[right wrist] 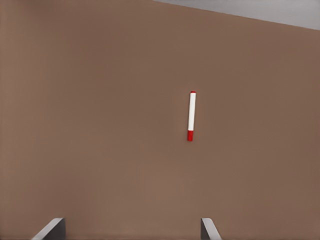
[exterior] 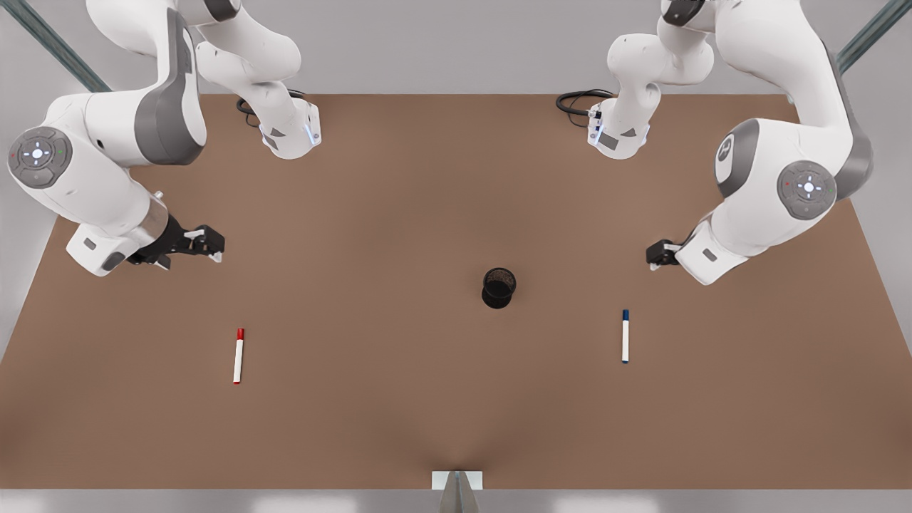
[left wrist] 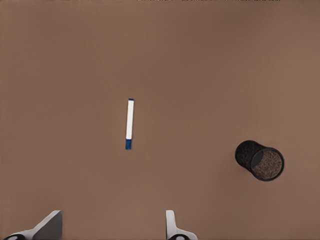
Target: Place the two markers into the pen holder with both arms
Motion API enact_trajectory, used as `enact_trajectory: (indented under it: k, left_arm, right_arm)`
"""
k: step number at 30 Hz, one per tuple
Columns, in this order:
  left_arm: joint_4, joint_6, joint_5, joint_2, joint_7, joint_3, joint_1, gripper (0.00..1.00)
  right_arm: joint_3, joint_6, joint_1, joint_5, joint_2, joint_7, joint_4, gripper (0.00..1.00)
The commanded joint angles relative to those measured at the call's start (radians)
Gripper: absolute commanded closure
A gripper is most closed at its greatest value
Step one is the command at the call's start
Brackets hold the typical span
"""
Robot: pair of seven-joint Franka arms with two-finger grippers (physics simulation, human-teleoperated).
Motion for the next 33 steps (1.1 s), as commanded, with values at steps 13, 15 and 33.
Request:
enact_trajectory:
  k: [13, 15, 33]
  left_arm:
    - [-0.221, 0.648, 0.003, 0.289, -0.024, 0.015, -0.019, 0.0]
    - [-0.267, 0.697, 0.003, 0.29, -0.023, 0.036, -0.016, 0.0]
    - [-0.322, 0.915, 0.002, 0.448, 0.013, 0.053, 0.014, 0.14]
  right_arm:
    - [0.013, -0.054, 0.004, -0.029, -0.038, -0.016, -0.001, 0.0]
    - [-0.007, -0.063, 0.035, -0.043, -0.067, -0.005, -0.012, 0.0]
    - [-0.016, 0.461, -0.02, 0.025, 0.324, 0.044, -0.05, 0.01]
